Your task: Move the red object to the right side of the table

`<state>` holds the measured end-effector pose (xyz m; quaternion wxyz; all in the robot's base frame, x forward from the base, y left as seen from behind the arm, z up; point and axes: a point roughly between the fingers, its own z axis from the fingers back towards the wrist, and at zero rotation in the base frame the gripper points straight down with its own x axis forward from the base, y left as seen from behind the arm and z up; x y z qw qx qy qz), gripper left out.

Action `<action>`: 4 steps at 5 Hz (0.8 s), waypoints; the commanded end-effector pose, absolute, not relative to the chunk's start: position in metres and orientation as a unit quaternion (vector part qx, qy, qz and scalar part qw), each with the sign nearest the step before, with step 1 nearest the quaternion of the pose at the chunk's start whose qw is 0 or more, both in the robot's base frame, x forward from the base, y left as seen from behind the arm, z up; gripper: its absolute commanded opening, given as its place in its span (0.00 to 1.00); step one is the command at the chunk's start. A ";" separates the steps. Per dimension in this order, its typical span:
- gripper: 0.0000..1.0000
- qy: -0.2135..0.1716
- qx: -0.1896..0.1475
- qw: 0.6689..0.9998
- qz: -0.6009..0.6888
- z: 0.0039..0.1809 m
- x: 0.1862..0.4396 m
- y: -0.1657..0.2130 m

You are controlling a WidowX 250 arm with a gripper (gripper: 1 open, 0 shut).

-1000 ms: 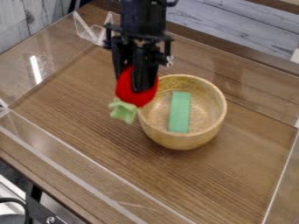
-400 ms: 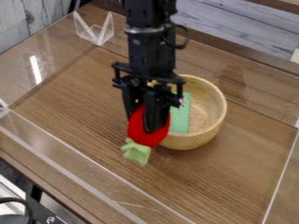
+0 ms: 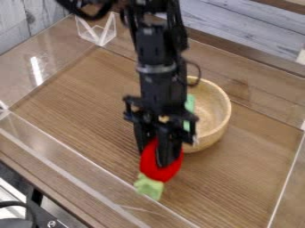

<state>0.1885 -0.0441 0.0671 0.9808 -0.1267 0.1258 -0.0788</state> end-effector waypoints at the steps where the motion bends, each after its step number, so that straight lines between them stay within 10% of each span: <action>1: 0.00 0.095 -0.129 0.983 -0.087 0.064 0.187 -0.053; 4: 0.00 0.077 -0.141 0.985 -0.055 0.056 0.201 -0.057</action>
